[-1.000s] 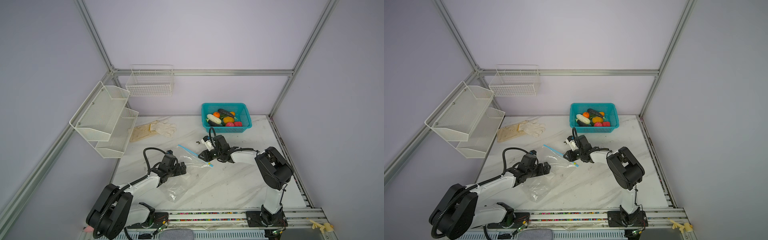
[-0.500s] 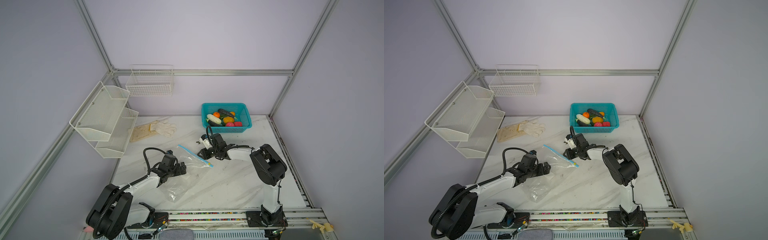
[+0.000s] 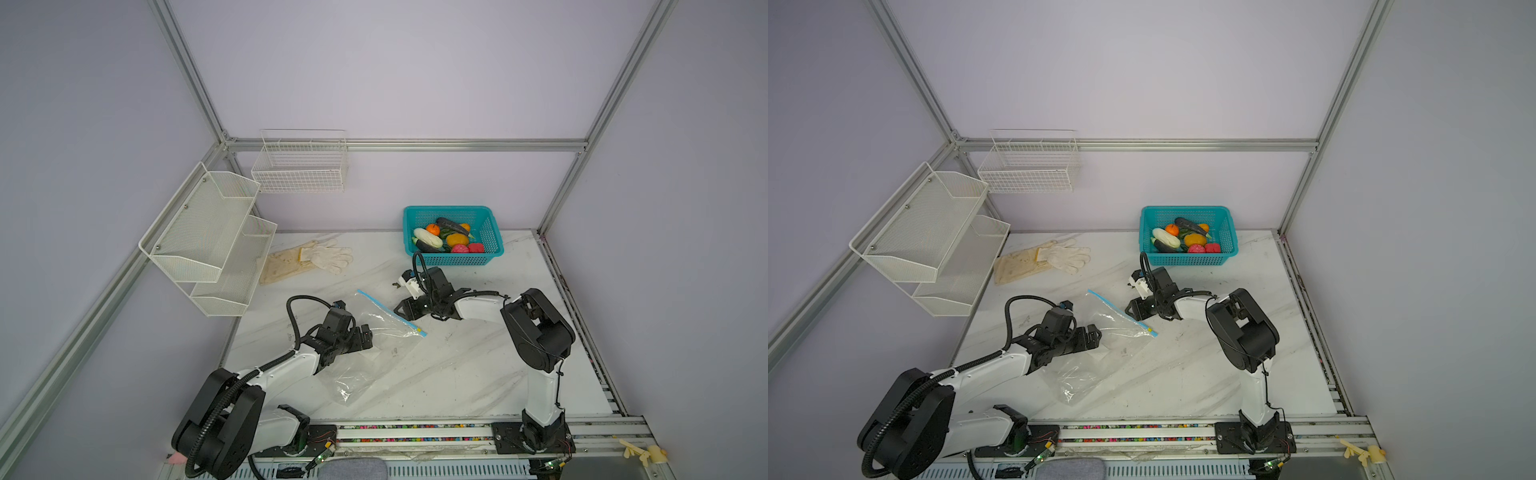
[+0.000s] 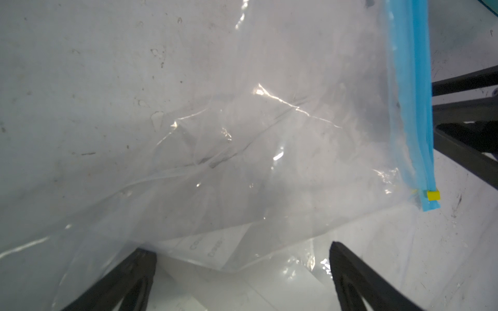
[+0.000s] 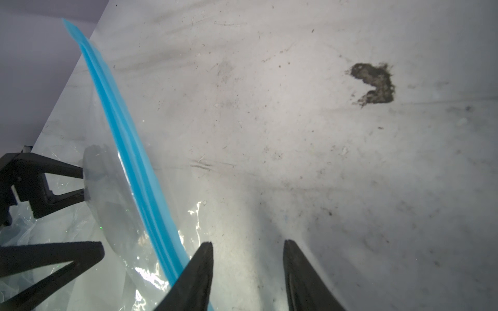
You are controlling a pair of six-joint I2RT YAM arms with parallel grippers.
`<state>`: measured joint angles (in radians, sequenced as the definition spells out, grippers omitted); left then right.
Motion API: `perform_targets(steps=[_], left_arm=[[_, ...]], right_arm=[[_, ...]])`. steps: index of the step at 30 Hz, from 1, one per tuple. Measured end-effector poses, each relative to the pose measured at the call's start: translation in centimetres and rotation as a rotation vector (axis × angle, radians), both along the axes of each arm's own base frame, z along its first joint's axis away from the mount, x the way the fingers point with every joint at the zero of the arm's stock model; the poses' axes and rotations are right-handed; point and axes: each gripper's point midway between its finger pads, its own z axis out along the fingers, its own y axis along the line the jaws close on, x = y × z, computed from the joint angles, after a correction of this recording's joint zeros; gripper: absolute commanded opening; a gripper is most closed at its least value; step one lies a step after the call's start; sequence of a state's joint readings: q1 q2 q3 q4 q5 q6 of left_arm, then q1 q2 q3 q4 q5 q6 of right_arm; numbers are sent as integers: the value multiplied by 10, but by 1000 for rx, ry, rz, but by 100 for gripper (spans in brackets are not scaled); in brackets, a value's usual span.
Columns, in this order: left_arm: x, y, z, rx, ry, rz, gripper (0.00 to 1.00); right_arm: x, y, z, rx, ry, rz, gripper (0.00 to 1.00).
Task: Place the food in the zip-top bag and seal the zipper
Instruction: 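Close the right gripper on the blue zipper strip's upper lip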
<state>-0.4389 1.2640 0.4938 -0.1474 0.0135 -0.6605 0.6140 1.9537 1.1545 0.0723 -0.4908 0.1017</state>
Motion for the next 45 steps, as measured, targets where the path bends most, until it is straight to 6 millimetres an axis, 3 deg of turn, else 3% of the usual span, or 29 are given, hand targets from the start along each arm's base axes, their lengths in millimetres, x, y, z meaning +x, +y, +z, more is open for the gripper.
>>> perform_targets(steps=[6,10,37,45], left_arm=[[0,0,0,-1,0,0,99],[0,0,0,-1,0,-1,99],[0,-1,0,-4,1,-3,99],[0,-1,0,-4,1,-3,99]], right_arm=[[10,-2,33,28,-70,5,47],[11,2,39,35,-87,18,47],[-11,17,0,-1,6,106,38],[-20,23,-12,-6,35,135,27]])
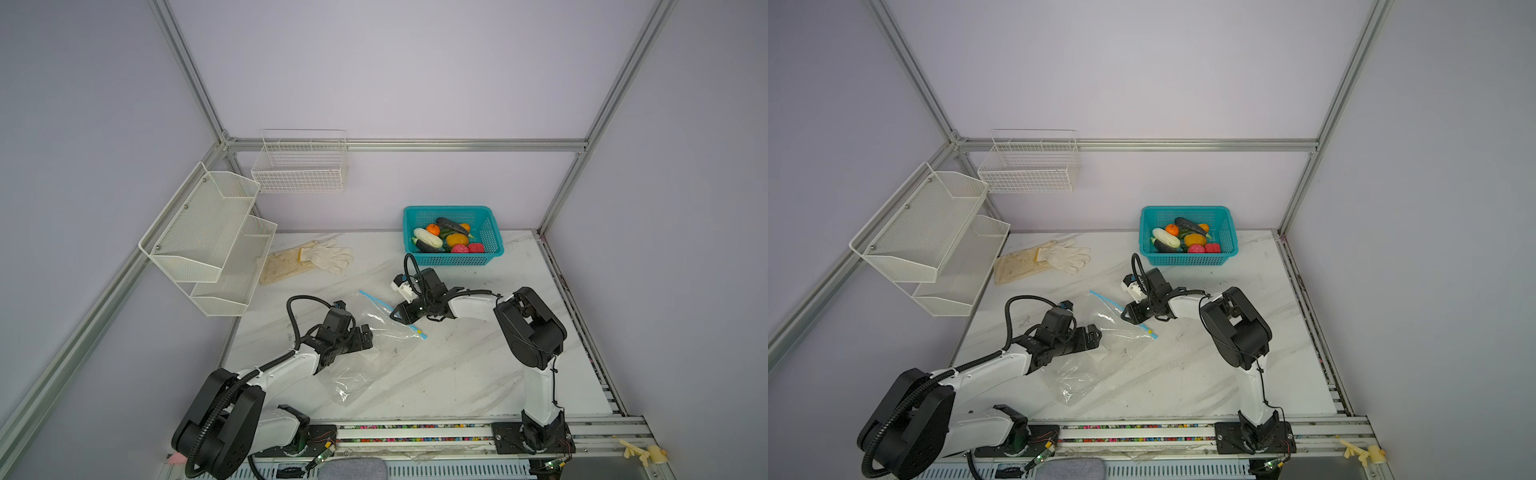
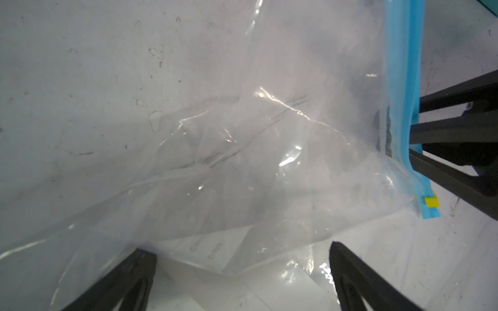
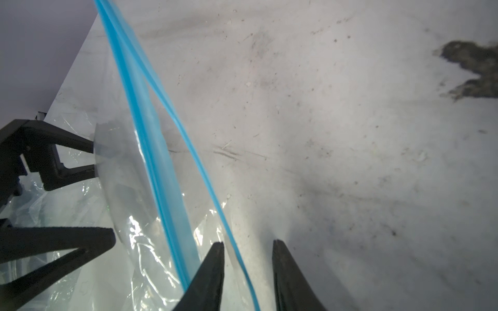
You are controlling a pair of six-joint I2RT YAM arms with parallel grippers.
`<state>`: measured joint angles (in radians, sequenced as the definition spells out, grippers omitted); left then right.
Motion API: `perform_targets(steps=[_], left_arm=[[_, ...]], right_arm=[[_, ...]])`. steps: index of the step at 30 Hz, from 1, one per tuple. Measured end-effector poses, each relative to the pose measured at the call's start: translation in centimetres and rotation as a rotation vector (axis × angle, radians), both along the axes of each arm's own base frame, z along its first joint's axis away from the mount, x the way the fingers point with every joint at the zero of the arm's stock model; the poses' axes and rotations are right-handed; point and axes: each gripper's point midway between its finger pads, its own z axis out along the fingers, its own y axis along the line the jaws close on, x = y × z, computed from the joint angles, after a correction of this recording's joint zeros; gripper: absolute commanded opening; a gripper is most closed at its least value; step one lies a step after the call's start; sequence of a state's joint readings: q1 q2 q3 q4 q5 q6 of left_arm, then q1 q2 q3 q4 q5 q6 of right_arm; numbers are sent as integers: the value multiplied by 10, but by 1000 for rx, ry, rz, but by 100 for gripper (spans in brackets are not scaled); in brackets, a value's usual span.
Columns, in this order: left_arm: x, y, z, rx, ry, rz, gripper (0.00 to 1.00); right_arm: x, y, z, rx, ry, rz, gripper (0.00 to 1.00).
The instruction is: Place the food in the zip-top bag and seal the zipper
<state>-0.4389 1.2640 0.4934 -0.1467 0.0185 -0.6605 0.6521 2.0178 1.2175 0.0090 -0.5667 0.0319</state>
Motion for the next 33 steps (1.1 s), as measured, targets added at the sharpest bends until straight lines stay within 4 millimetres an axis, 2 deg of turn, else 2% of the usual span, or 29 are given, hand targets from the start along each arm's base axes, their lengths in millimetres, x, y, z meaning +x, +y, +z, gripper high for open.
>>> perform_targets(steps=[12,20,22,25,30,33], left_arm=[[-1,0,0,0,2,0,99],[-17,5,7,10,49,-9,99],[-16,4,19,2,35,-10,99],[-7,-1,48,-28,-18,-14,99],[9,-13,94,-93,-105,-23,95],[16,-20,112,-124,-130,-30,91]], right_arm=[[-5,7,8,43,22,35,1],[-11,8,7,76,60,16,0],[-11,7,8,87,69,-5,0],[-10,7,12,120,74,-36,0],[-9,5,27,209,83,-124,0],[-6,1,37,276,84,-201,0]])
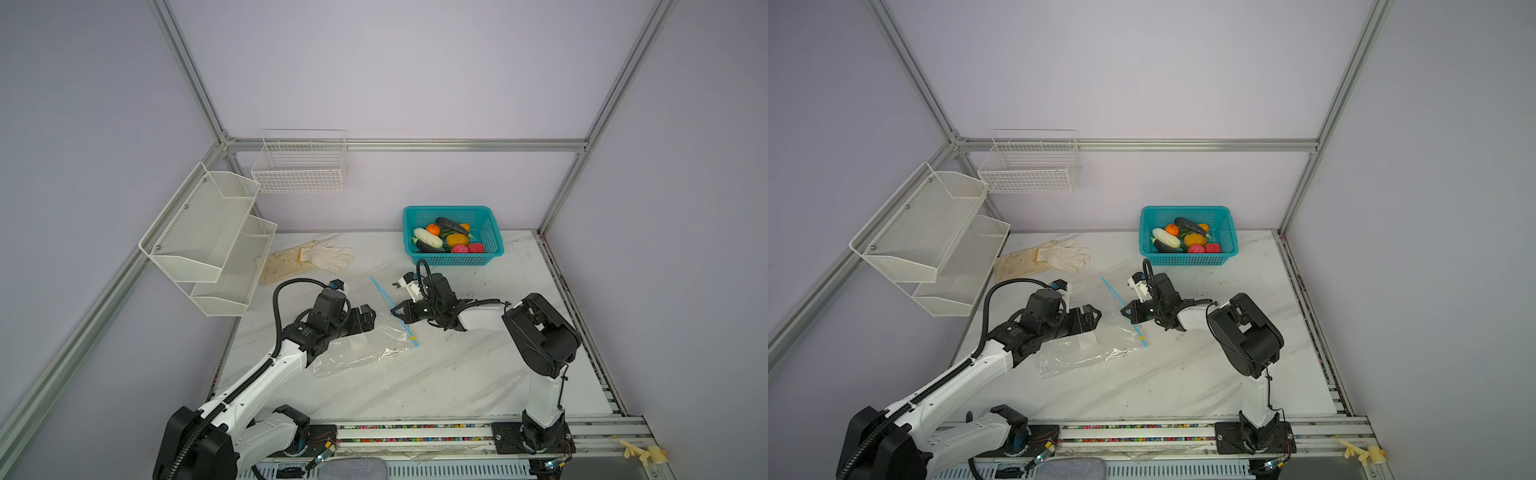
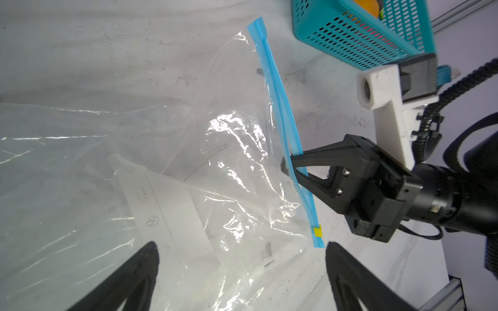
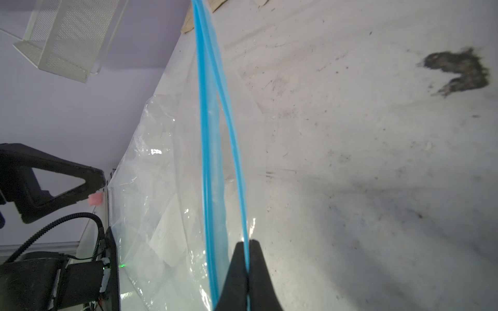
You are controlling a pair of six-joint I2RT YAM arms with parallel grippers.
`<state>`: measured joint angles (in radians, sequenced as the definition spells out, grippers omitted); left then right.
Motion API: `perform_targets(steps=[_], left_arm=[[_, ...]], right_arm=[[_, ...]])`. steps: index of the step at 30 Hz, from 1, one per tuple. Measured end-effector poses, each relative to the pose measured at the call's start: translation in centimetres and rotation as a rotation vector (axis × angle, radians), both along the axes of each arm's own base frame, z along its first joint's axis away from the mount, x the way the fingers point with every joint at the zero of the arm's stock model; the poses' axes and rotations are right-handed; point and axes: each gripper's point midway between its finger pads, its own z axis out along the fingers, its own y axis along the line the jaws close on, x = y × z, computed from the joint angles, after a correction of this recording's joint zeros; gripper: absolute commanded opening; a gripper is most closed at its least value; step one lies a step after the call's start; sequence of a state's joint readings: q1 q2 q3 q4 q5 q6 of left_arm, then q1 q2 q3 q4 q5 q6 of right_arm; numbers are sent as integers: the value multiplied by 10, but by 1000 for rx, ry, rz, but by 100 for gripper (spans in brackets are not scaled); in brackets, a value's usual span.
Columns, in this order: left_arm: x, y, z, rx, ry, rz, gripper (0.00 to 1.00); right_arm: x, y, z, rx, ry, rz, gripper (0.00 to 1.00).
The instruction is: Place the food in the zip-top bag and seal the zipper
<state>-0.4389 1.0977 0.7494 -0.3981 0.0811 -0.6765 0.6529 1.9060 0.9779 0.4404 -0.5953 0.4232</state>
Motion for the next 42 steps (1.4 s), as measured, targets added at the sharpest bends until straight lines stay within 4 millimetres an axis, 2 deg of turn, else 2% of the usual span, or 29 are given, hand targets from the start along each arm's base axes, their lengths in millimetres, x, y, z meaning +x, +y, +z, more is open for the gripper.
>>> perform_targets(steps=[5,12,17,25,31,40,42], left_arm=[[16,-14,11,-38,6,-12,85],[34,-41,3,-58,36,-51,78],[44,-53,-4,-52,47,-65,63],[55,-57,-31,-25,101,-53,41],[58,-58,-38,-16,112,-48,28],[68,-61,-41,-3,109,-50,25],[69,-61,-43,2,110,-49,20]], right_arm=[[5,-2,9,82,8,-109,0],[-1,10,17,141,3,-156,0],[-4,15,25,174,-7,-156,0],[-4,17,30,197,-17,-155,0],[-5,16,27,194,-10,-161,0],[-8,17,27,195,-7,-149,0],[-8,18,27,195,-6,-148,0]])
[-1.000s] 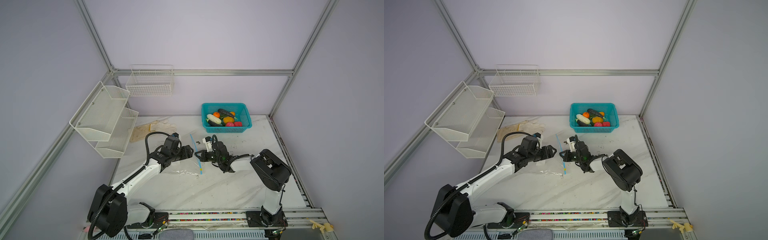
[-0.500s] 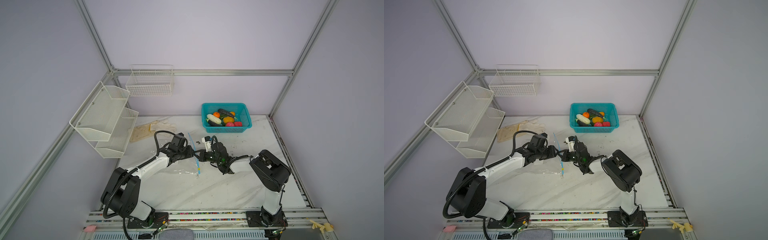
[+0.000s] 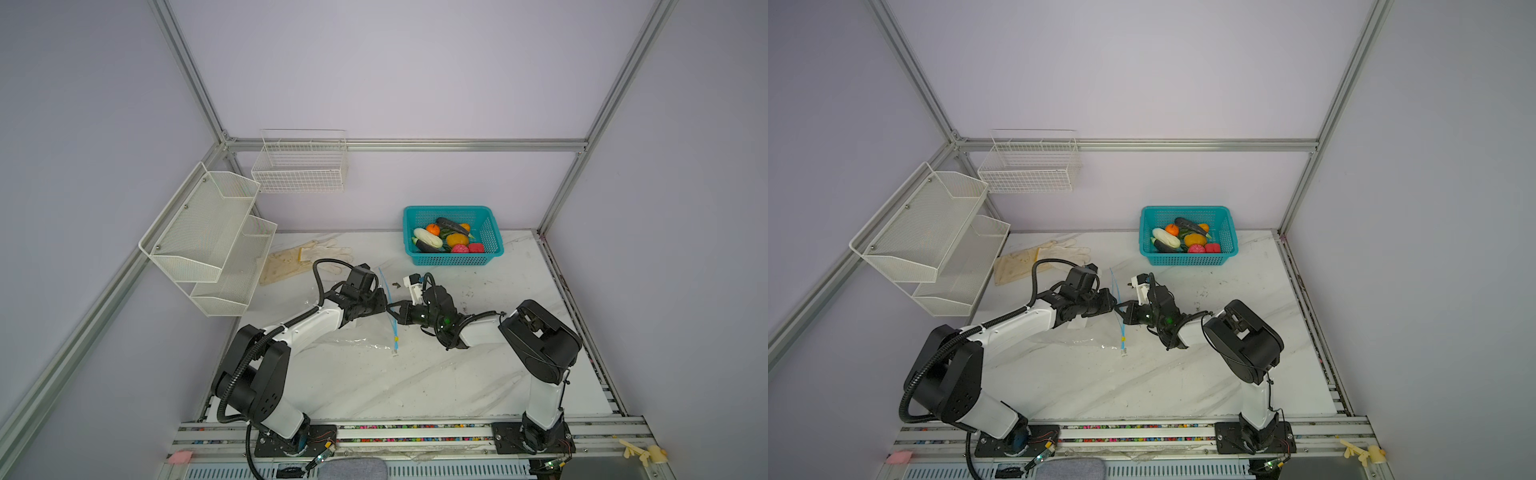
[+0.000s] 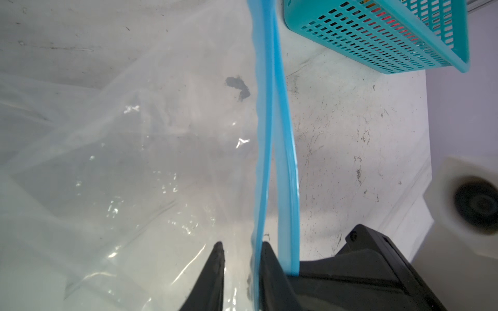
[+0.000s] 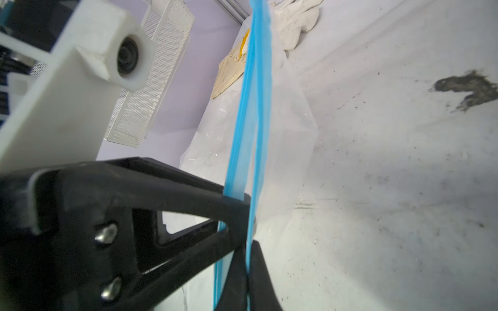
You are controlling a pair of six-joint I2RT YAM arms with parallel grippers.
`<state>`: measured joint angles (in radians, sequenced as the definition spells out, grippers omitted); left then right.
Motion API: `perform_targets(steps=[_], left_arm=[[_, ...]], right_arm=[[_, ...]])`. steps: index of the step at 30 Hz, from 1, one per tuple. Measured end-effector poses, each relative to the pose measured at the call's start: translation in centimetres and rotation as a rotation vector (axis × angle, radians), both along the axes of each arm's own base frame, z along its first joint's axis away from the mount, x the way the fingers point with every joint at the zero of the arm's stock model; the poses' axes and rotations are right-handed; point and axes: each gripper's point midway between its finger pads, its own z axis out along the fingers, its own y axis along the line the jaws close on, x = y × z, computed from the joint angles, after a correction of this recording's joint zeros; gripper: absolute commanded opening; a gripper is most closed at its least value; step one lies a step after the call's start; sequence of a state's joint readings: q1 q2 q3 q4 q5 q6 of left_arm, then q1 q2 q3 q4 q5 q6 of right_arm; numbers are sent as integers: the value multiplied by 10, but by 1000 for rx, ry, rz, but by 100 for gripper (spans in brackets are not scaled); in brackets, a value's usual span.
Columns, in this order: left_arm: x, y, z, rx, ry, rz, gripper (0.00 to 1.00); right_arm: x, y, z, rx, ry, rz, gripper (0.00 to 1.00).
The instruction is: Place the food in the zip-top bag and seal the zipper
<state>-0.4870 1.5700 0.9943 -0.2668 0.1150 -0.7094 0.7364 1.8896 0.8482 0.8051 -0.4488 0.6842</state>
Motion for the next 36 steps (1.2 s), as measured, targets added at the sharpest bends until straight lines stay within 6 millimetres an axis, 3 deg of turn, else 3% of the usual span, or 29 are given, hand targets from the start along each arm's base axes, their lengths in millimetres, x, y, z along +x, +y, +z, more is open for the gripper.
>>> perform_targets(steps=[8,13,20,27,36], left_arm=[[1,1,-3,32,-7,-22,0],[-2,6,2,55,-16,-20,0],[-10,14,26,75,-61,-21,0],[-21,14,27,102,-30,-46,0],[-27,2,45,81,-29,-84,0]], right_arm=[[-2,2,0,0,0,8,0],[0,5,3,-1,1,6,0],[14,9,5,-28,11,-31,0],[24,3,-14,-107,64,-93,0],[27,-5,-39,-173,123,-144,0]])
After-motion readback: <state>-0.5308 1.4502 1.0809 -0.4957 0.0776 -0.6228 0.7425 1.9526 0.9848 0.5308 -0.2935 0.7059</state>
